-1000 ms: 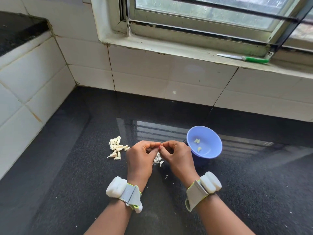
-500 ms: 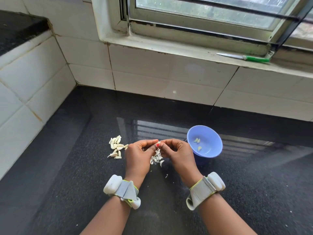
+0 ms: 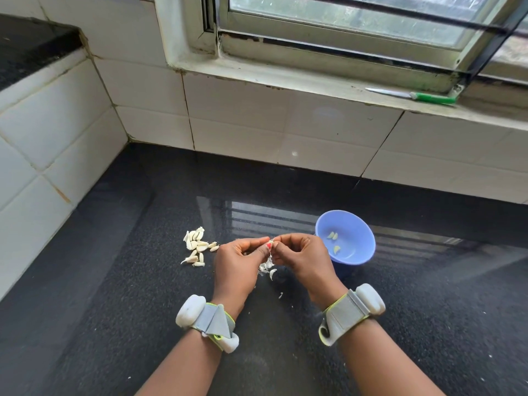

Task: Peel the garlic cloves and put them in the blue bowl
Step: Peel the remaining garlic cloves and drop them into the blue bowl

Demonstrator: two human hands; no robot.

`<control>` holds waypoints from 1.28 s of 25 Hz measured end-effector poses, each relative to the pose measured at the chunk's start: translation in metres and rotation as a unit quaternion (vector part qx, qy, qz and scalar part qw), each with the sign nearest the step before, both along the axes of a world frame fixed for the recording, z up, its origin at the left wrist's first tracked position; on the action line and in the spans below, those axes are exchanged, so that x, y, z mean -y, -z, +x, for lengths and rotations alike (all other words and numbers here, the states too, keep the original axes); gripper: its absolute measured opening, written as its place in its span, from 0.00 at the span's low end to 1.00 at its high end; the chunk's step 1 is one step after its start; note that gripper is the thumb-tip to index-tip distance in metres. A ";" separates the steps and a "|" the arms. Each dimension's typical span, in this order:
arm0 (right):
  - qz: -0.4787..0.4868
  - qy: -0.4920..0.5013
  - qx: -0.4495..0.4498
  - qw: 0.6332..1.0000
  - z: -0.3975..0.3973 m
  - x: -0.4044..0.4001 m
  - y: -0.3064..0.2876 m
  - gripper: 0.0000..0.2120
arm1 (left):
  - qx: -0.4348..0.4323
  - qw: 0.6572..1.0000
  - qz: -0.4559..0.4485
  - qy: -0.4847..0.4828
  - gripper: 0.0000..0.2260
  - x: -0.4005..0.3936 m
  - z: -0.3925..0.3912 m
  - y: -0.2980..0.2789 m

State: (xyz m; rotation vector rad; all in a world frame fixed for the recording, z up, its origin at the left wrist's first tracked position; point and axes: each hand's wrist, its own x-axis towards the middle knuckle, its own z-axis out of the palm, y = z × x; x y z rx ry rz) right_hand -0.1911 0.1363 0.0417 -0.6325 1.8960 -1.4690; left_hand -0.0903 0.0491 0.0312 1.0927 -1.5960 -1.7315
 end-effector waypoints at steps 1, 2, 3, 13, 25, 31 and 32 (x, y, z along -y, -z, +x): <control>0.014 0.000 -0.033 0.999 0.000 0.000 0.001 0.06 | -0.012 0.999 0.043 -0.009 0.07 -0.001 -0.001 -0.001; 0.029 0.002 -0.067 0.997 0.000 0.000 0.001 0.05 | -0.028 0.996 0.088 -0.016 0.07 -0.002 -0.001 -0.002; 0.043 0.002 -0.102 0.994 0.000 0.000 0.000 0.05 | -0.043 0.991 0.127 -0.019 0.07 -0.002 -0.002 -0.004; 0.078 0.001 -0.148 0.986 0.002 0.001 -0.006 0.04 | -0.102 0.952 0.287 0.016 0.04 0.000 0.001 -0.012; 0.161 -0.037 -0.229 0.959 0.003 -0.001 0.006 0.06 | -0.102 0.944 0.312 -0.022 0.05 0.002 -0.001 -0.010; 0.175 -0.005 -0.256 0.951 0.001 0.001 0.002 0.06 | -0.034 0.986 0.161 -0.030 0.05 0.002 -0.001 -0.004; 0.161 -0.001 -0.239 0.958 0.001 0.002 0.002 0.07 | -0.015 0.992 0.122 -0.026 0.05 0.002 -0.001 -0.002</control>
